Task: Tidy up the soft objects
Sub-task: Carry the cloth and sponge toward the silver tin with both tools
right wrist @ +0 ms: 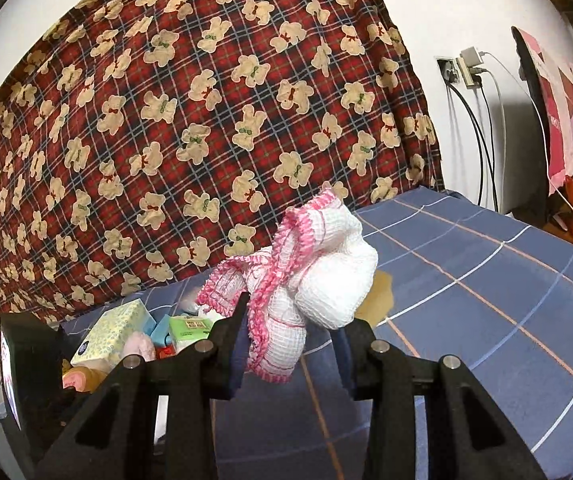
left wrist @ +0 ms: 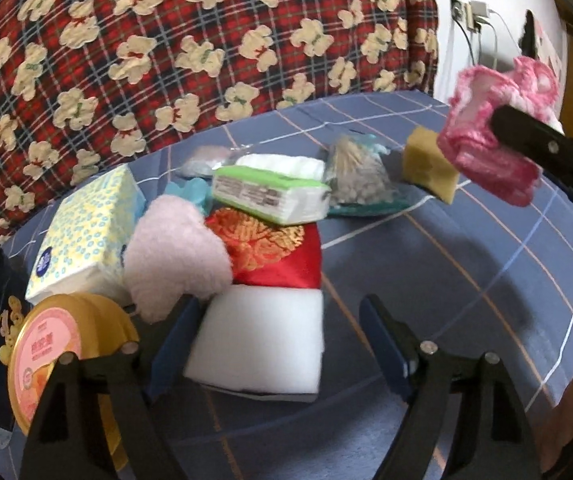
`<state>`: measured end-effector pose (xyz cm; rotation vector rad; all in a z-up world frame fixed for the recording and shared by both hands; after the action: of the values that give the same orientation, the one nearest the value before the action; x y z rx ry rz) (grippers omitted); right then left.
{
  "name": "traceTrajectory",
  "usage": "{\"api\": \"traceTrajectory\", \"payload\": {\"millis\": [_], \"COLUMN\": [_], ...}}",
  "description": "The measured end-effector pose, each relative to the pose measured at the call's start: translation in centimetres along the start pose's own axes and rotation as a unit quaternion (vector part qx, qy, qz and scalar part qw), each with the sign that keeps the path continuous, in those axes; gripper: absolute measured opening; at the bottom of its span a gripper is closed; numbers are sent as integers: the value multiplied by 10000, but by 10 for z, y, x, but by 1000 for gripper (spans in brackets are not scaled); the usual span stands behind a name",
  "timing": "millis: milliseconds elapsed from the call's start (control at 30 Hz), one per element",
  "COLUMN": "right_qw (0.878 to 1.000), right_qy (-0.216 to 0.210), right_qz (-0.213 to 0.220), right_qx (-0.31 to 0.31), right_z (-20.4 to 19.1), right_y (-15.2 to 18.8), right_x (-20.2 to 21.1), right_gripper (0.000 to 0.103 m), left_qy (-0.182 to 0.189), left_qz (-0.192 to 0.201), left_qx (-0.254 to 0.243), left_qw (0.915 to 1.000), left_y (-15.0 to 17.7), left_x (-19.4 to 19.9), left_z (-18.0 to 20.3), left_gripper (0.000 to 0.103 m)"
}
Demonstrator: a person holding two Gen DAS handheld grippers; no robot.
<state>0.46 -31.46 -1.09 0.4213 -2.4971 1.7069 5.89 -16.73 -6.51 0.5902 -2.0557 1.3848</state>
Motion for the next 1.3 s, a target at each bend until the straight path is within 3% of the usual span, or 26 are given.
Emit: {"api": "traceTrajectory", "payload": {"millis": [67,100,367,467,567,767,967,1133,1300], "right_qw": [10000,10000,10000,9999,9999,9997,9990,9995,9982], "right_qy": [1,5,30,70,88,216,400,112,-190], "right_qz": [15,16,39,77,95,108,9,-246,-178], "right_qx": [-3,-9,-56,-58,-52,-34,197,182,542], "right_z": [0,0,2,3,2,2,-10,-40,-88], "right_y": [0,0,0,0,0,1,5,21,23], "right_x": [0,0,0,2,2,2,4,5,9], "right_gripper": [40,41,41,41,41,41,41,41,41], "left_qy": [126,183,754,1187,1384,1243,843,587,307], "left_qz": [-241,-269,-126,-98,80,677,1111,1216,1395], "left_qx": [182,306,507,716,870,1031,1035,1293,1543], "left_qw": [9995,9990,9958,9903,9865,9845,9848,9824,9776], "left_y": [3,4,8,10,13,18,25,38,52], "left_x": [-6,-7,6,10,22,52,76,82,89], "left_z": [-6,-11,-12,-14,-18,-43,-79,-118,-157], "left_gripper": [65,56,53,53,53,53,53,53,53]}}
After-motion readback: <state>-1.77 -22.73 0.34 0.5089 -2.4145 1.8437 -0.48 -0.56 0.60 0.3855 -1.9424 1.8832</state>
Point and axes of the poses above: each gripper's, at about its wrist camera, not at the fingertips, and x roughly against the way its jaws point, z to its right, y to its underside, the point moved 1 cm from there along -x, roughly the way its jaws point, and after that the axes turned 15 degrees about -y, right-handed, at the moved point
